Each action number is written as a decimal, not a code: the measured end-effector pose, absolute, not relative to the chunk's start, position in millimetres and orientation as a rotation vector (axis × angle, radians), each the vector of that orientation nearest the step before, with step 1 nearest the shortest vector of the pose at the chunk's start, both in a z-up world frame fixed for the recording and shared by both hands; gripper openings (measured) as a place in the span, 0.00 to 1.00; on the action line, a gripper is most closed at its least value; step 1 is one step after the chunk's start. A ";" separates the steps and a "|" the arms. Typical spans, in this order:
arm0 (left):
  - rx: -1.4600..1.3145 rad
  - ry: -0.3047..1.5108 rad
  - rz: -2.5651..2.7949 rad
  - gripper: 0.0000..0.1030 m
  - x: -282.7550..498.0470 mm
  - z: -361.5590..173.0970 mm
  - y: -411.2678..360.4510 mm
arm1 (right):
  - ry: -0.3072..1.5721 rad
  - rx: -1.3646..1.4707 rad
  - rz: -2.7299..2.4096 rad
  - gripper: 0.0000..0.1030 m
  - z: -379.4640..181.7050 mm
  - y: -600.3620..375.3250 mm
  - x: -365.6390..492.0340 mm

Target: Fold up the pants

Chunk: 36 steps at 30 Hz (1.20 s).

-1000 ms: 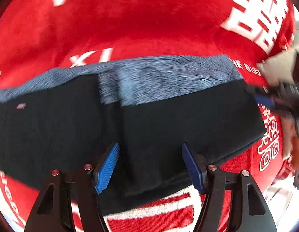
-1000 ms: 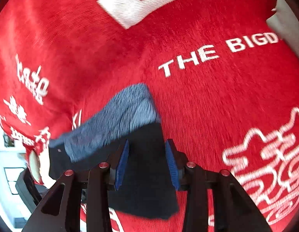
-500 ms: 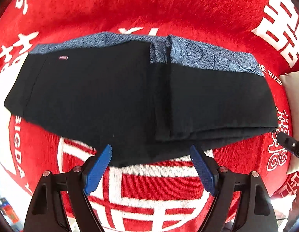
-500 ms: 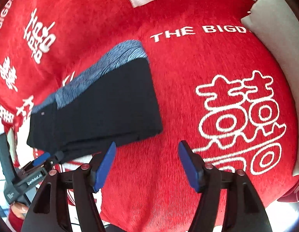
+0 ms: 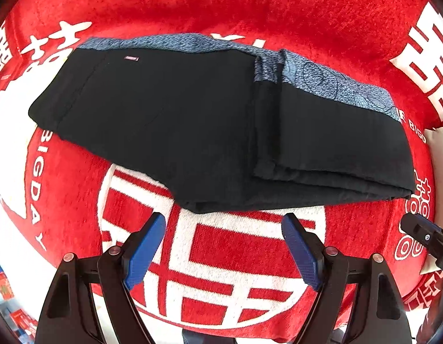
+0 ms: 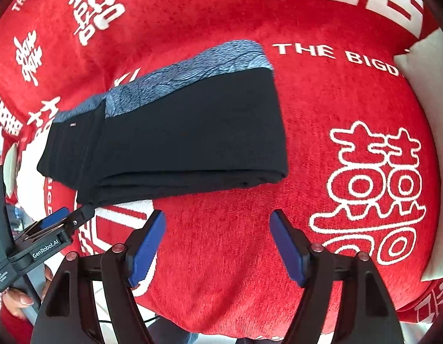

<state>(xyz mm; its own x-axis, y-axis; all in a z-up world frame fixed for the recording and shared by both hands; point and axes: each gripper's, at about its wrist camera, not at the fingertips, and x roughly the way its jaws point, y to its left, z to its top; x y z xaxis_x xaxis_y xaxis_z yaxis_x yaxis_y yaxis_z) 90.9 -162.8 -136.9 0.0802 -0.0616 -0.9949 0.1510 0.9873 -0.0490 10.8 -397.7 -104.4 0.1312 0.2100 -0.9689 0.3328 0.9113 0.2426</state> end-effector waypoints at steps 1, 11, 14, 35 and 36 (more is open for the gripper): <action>0.077 1.483 -0.155 0.81 89.5 -137.6 -161.0 | 1.452 0.454 -0.090 0.76 -104.7 -396.6 12.2; 0.066 1.521 -0.155 0.81 98.5 -150.5 -137.5 | 1.417 0.430 -0.107 0.76 -99.3 -368.3 41.9; 0.066 1.529 -0.159 0.81 105.4 -153.3 -128.9 | 1.399 0.369 -0.092 0.76 -96.2 -349.6 62.9; -0.116 1.496 -0.219 0.81 135.3 -157.4 -48.2 | 1.483 0.418 -0.050 0.90 -151.3 -301.1 114.6; -0.132 1.492 -0.219 0.81 136.5 -157.7 -42.2 | 1.488 0.415 -0.040 0.95 -152.1 -298.0 115.0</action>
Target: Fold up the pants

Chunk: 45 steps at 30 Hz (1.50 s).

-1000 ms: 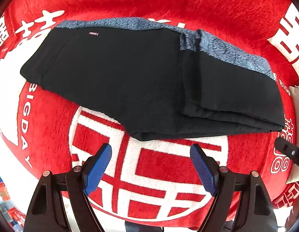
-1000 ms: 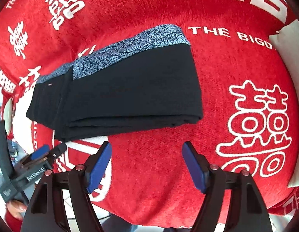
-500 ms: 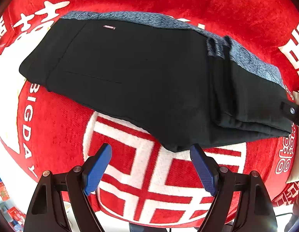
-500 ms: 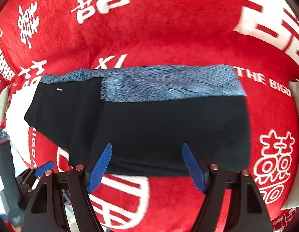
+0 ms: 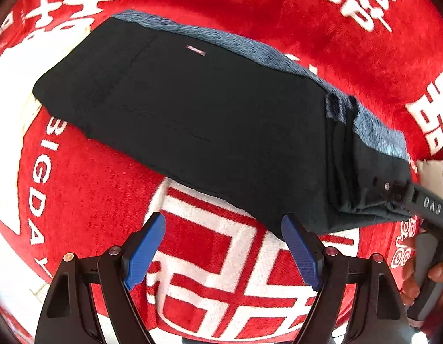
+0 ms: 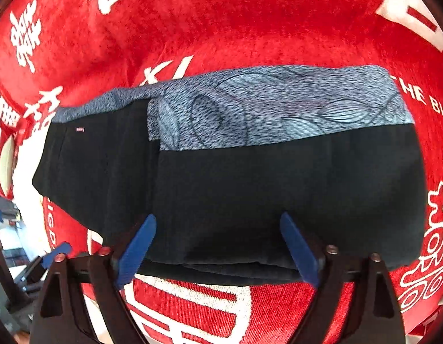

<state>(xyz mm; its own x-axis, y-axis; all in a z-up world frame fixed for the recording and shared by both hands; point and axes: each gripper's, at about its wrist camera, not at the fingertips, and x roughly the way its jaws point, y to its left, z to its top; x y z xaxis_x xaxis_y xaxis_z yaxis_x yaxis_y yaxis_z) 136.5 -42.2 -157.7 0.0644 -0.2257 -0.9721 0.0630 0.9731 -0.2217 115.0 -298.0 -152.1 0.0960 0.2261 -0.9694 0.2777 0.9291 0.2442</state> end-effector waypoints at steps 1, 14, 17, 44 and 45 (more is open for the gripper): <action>-0.152 1.487 -0.218 0.81 137.0 -157.1 -34.1 | 1.493 0.414 -0.031 0.98 -153.3 -295.6 115.5; -0.400 1.419 -0.053 0.81 162.5 -163.3 62.7 | 1.477 0.168 -0.051 1.00 -157.9 -261.7 111.6; -0.493 1.392 -0.067 0.81 167.3 -165.2 80.2 | 1.479 0.157 -0.065 1.00 -158.8 -259.7 112.9; -0.873 1.213 -0.169 0.82 216.0 -210.5 119.7 | 1.514 0.114 -0.091 1.00 -179.2 -241.9 144.9; -0.860 1.216 -0.156 0.82 217.1 -209.0 117.8 | 1.512 0.113 -0.091 1.00 -179.2 -242.2 144.7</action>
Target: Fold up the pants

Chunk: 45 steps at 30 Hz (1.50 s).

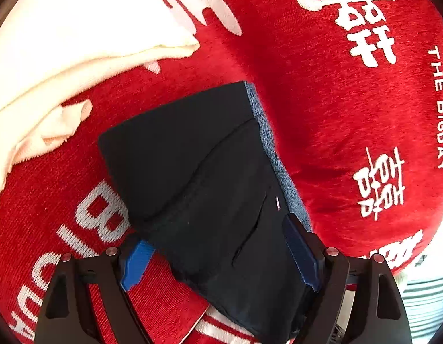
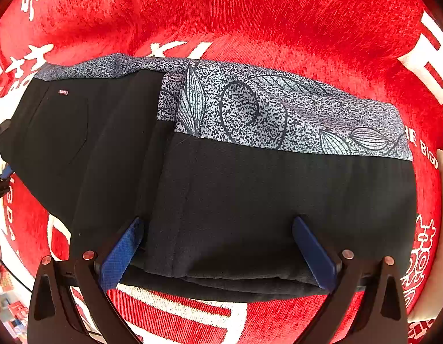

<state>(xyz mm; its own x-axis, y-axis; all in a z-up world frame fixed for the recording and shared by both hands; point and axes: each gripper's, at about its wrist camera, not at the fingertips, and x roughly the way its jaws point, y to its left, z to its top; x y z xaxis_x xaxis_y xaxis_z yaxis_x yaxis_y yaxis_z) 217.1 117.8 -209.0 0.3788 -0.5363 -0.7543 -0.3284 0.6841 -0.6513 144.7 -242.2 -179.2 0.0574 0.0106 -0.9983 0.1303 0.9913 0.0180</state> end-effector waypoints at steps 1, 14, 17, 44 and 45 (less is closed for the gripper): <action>-0.830 1.231 -0.138 0.82 219.3 -207.3 113.4 | 1.510 0.112 -0.091 1.00 -179.2 -242.9 144.3; -0.303 1.236 -0.006 0.31 219.9 -175.6 68.3 | 1.500 0.209 0.133 0.95 -121.6 -205.6 186.7; -0.137 1.176 -0.018 0.30 213.9 -164.9 47.3 | 1.515 0.271 0.258 0.95 -113.1 -177.7 227.0; 0.202 1.049 -0.048 0.30 197.9 -144.0 -6.6 | 1.964 -0.071 0.623 0.18 -184.3 51.4 361.3; 0.212 1.042 -0.053 0.30 197.1 -141.5 -9.5 | 1.943 -0.063 0.634 0.17 -180.1 46.4 360.7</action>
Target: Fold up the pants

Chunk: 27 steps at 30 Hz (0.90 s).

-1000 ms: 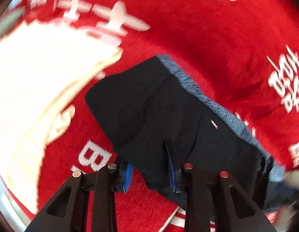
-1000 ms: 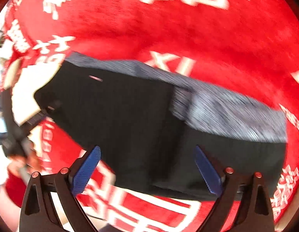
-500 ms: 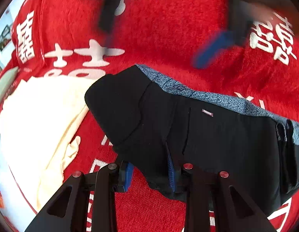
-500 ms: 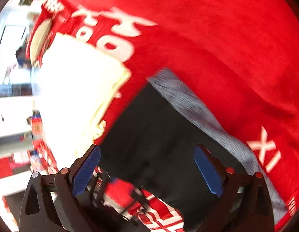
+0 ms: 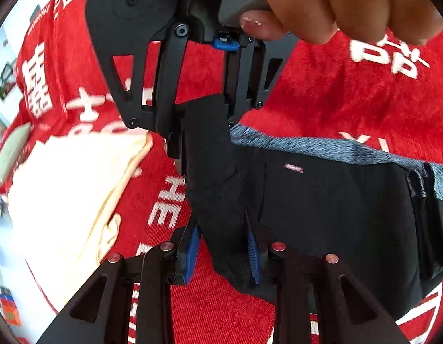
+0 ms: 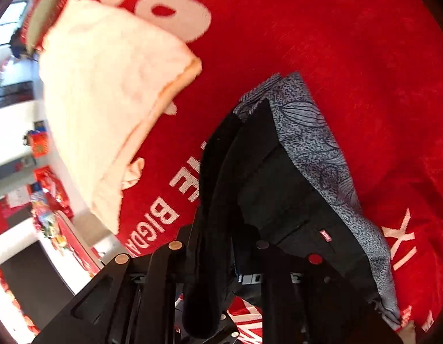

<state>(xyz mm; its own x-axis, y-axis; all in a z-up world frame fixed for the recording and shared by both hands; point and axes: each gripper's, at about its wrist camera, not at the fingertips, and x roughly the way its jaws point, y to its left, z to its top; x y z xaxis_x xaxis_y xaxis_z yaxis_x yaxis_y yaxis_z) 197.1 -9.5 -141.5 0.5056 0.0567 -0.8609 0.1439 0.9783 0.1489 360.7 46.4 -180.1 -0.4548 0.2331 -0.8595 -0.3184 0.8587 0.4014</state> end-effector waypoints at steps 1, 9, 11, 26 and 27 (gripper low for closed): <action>0.216 1.032 -0.057 0.30 196.0 -137.6 -13.0 | 1.922 -0.055 0.646 0.16 -175.4 41.2 359.6; 0.095 0.982 -0.140 0.30 189.2 -87.8 -29.6 | 1.731 0.282 0.718 0.16 -120.9 -44.9 345.6; 0.066 0.966 -0.176 0.30 186.1 -75.3 -37.5 | 1.670 0.350 0.725 0.16 -104.5 -67.3 337.0; 0.083 0.933 -0.529 0.30 123.9 -6.1 -180.4 | 1.312 0.737 0.563 0.17 -13.2 -293.3 221.9; 0.105 0.933 -0.548 0.30 118.1 -7.3 -192.1 | 1.299 0.755 0.546 0.18 -12.9 -304.0 214.1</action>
